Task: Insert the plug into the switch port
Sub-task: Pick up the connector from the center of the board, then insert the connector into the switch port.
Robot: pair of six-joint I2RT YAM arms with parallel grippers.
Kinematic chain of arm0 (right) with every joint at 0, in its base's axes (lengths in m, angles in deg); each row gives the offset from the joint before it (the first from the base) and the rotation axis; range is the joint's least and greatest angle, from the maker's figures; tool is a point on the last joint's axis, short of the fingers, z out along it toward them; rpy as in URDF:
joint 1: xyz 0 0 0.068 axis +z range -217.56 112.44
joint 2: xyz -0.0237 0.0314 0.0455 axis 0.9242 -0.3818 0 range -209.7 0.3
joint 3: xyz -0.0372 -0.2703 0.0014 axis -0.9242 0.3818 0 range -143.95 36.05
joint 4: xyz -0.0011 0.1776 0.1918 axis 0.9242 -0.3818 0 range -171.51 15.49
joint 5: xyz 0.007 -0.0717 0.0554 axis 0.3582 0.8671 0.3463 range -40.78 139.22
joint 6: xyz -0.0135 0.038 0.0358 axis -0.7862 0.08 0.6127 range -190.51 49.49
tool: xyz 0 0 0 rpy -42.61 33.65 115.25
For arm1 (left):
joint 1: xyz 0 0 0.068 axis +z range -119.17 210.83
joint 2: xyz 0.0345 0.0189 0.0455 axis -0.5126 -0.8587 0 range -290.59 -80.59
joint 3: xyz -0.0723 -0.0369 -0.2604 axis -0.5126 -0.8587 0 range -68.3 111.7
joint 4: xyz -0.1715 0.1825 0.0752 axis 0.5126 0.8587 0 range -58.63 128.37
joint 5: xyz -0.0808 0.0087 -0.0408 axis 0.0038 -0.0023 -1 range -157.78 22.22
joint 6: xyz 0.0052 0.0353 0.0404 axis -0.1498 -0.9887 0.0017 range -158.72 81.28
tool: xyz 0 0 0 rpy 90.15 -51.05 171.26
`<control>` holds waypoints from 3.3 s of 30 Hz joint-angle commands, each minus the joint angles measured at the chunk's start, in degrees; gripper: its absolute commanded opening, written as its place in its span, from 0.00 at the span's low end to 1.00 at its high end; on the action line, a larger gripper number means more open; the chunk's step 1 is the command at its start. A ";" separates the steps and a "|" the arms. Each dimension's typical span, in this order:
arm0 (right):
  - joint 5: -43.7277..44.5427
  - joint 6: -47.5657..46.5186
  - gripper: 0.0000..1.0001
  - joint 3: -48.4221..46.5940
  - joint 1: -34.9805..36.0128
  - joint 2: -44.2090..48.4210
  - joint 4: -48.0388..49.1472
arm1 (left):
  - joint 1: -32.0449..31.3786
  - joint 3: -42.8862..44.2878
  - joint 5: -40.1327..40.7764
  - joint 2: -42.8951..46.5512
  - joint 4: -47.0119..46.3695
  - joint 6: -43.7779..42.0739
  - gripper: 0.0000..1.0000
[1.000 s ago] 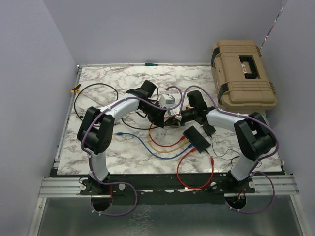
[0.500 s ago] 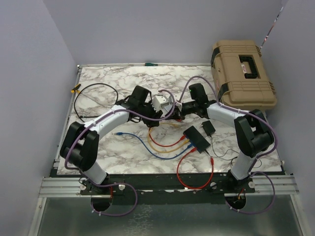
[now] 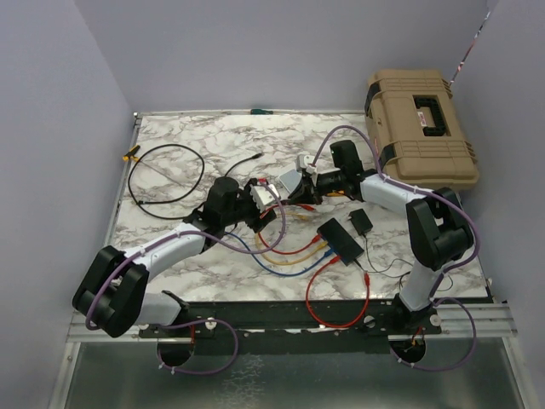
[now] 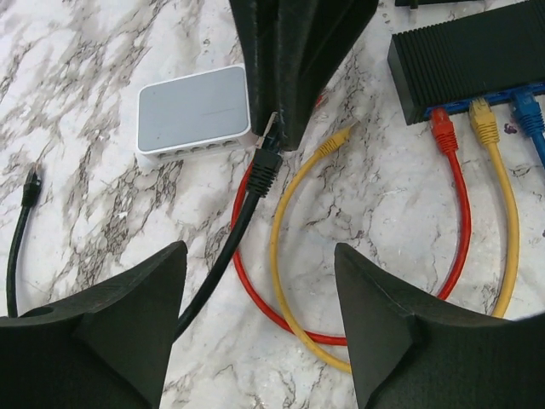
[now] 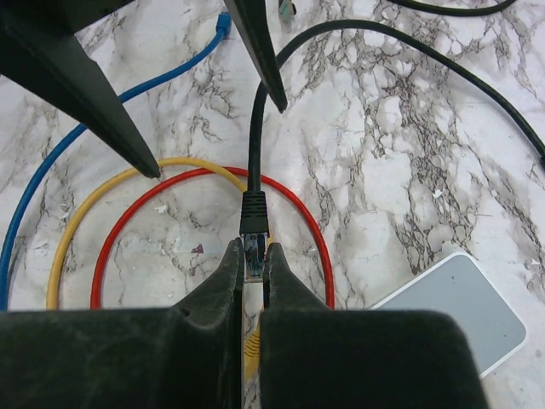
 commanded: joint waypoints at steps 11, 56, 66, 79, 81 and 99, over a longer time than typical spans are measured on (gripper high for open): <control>-6.80 -7.47 0.01 0.19 -0.04 1.07 -4.76 | -1.11 -3.46 -6.82 -2.52 -17.38 -3.25 0.70; -8.90 -11.59 0.01 -0.80 0.01 0.36 -8.20 | -1.54 -2.46 -14.04 -9.07 -16.99 -7.77 0.10; -3.42 0.11 0.30 3.16 -0.06 2.07 6.87 | -1.34 -0.40 -5.90 -10.76 -16.80 -2.95 0.00; 16.12 25.25 0.44 1.54 -2.74 -0.63 19.64 | 1.40 4.37 6.67 -19.02 -15.15 2.06 0.00; 19.63 28.90 0.44 1.54 -3.04 -1.32 21.46 | 1.54 5.23 7.59 -20.45 -15.15 2.73 0.00; 37.71 46.74 0.45 -19.87 -3.16 -18.21 4.24 | 1.68 12.61 15.96 -30.70 -13.96 13.60 0.00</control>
